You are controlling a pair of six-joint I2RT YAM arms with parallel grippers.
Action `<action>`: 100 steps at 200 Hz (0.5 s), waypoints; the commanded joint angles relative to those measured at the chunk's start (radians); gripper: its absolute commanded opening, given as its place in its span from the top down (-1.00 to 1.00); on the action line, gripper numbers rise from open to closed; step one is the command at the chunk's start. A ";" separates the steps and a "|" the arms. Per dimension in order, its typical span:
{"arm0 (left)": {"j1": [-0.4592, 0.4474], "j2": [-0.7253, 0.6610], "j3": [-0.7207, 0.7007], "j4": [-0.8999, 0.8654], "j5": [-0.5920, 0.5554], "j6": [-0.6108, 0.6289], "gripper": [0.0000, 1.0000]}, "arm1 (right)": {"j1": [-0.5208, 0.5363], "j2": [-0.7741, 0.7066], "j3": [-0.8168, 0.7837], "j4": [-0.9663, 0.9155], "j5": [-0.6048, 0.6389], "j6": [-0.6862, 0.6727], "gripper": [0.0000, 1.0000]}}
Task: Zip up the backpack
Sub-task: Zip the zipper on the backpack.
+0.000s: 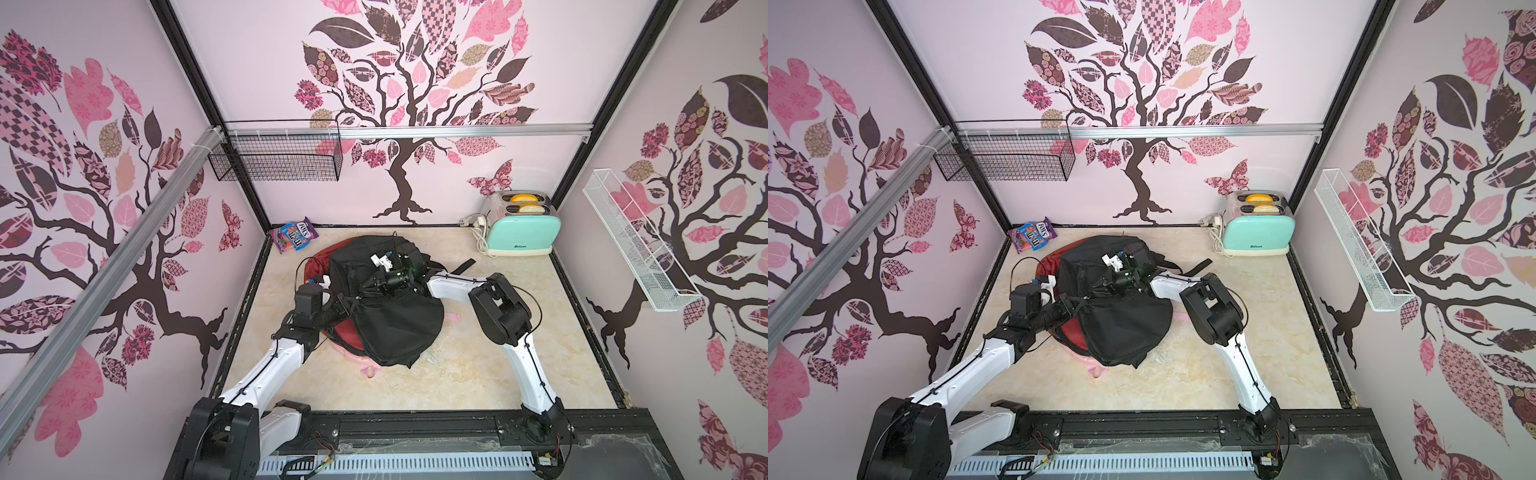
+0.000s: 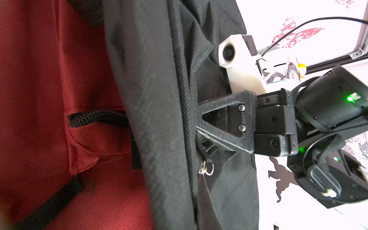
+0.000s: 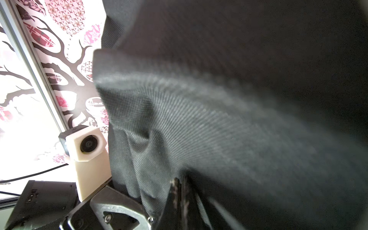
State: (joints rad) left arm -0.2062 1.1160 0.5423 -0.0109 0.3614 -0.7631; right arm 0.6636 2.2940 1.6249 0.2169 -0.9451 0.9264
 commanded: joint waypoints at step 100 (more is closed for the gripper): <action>-0.016 -0.035 0.047 -0.078 -0.042 0.032 1.00 | 0.005 -0.201 -0.066 -0.490 0.304 -0.394 1.00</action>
State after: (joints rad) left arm -0.2214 1.0966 0.5556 -0.0788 0.3420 -0.7547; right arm 0.6735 2.1304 1.5692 -0.1474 -0.7437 0.6312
